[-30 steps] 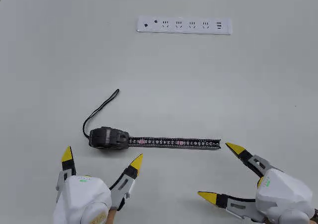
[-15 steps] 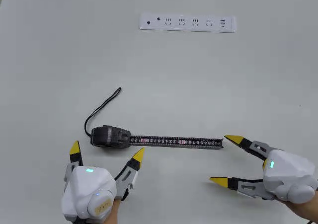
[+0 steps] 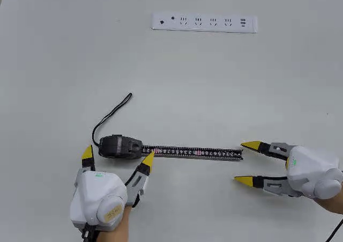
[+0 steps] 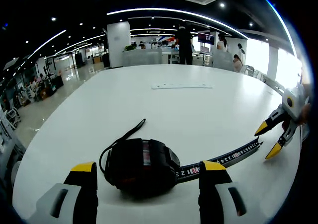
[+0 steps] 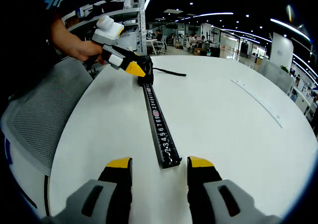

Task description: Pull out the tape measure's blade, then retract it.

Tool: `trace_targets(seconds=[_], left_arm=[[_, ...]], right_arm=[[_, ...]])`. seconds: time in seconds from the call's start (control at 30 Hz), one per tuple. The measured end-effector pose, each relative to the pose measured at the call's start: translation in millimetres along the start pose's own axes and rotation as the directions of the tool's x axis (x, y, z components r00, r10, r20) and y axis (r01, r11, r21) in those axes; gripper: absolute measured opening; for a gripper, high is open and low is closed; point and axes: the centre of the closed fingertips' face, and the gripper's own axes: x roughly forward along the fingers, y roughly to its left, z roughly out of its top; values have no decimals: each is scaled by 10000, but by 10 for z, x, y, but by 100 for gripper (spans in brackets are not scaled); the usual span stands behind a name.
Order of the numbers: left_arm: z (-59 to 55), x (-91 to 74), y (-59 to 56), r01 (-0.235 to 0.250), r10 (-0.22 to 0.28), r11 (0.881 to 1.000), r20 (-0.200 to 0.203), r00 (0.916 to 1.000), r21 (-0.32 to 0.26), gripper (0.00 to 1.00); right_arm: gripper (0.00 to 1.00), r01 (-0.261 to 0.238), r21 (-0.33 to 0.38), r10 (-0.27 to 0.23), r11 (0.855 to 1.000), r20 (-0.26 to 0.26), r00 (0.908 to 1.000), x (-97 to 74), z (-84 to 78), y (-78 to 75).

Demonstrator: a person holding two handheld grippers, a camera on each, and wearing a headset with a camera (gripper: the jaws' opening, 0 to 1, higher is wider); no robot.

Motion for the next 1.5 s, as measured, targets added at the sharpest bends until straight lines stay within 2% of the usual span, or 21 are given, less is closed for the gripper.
trace_targets(seconds=[0.37, 0.53, 0.7, 1.0, 1.33, 1.47, 1.5], left_arm=[[-9, 68, 10, -19, 19, 10000, -57, 10000, -10, 73], [-28, 87, 14, -48, 48, 10000, -113, 9999, 5, 71], [-65, 108, 37, -100, 97, 9999, -272, 9996, -113, 70], [-84, 138, 65, -244, 234, 9993, -374, 9990, -268, 68], [-106, 160, 96, -350, 322, 9979, -516, 9981, -538, 66], [-67, 155, 110, -360, 270, 9897, -656, 9975, -1388, 66], [-55, 158, 121, -362, 276, 9901, -645, 9975, -1354, 66]], right_arm=[[26, -556, -289, 554, 9980, -78, 9984, 42, -25, -112], [21, -924, -325, 920, 9952, -115, 9957, 73, -25, -87], [15, -922, -508, 910, 9944, -258, 9955, 98, -65, -93], [13, -1038, -915, 1012, 9904, -326, 9943, 93, -54, -71], [12, -1036, -969, 1004, 9899, -373, 9942, 93, -47, -76], [12, -1023, -974, 991, 9900, -375, 9944, 99, -64, -79], [12, -1028, -986, 995, 9898, -379, 9943, 99, -64, -80]])
